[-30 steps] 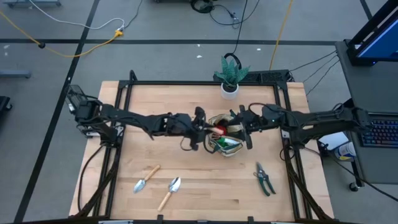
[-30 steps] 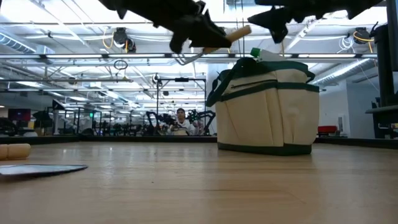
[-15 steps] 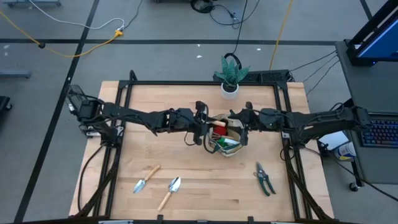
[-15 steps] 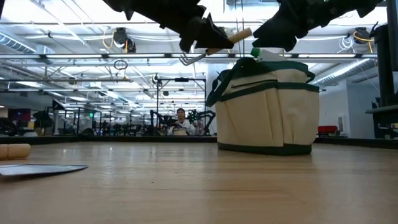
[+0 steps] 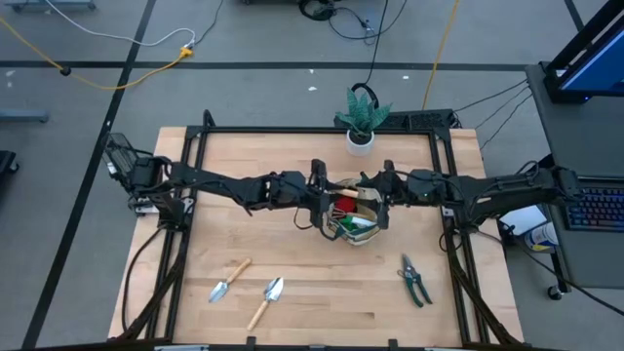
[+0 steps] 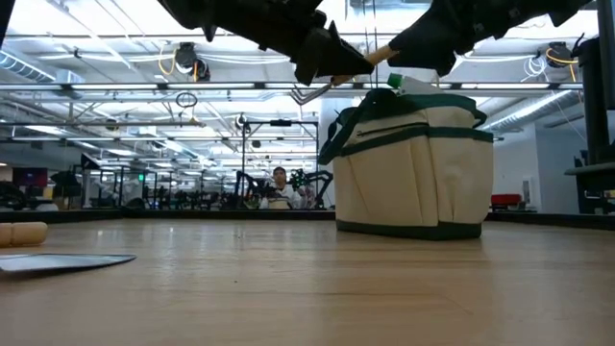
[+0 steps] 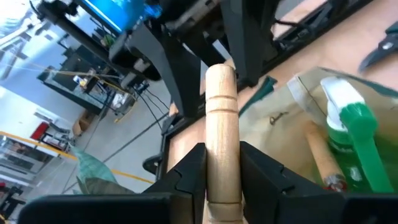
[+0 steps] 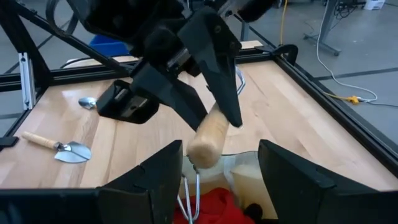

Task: Pick & Place Garden tools in Gardening bag
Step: Put the brown hand rake into the gardening bag

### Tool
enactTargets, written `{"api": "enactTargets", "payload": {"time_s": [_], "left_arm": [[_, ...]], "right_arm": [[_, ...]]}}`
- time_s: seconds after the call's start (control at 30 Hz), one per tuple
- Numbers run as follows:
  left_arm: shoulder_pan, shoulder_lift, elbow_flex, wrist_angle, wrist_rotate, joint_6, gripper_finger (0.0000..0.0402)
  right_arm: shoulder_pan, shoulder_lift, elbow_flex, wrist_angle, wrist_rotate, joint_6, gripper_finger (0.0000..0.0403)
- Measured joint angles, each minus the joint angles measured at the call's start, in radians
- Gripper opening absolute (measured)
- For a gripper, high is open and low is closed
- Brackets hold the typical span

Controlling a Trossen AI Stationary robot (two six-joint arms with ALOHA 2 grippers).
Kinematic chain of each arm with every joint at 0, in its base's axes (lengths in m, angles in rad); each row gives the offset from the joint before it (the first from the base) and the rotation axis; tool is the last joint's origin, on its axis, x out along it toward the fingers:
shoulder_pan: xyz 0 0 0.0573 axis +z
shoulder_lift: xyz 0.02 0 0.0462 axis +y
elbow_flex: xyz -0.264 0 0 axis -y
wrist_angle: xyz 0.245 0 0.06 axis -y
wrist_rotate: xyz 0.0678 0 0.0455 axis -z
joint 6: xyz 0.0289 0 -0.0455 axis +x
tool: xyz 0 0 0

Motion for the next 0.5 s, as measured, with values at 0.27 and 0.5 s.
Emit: {"api": "enactTargets", "payload": {"time_s": [0.27,0.5], "left_arm": [[0.000,0.001,0.000,0.019,0.001,-0.006,0.0086],[0.001,0.008,-0.001,0.022,0.001,-0.006,0.0087]], "right_arm": [[0.000,0.000,0.000,0.006,0.000,-0.029,0.0186],[0.000,0.000,0.000,0.017,0.000,-0.030,0.0144]]}}
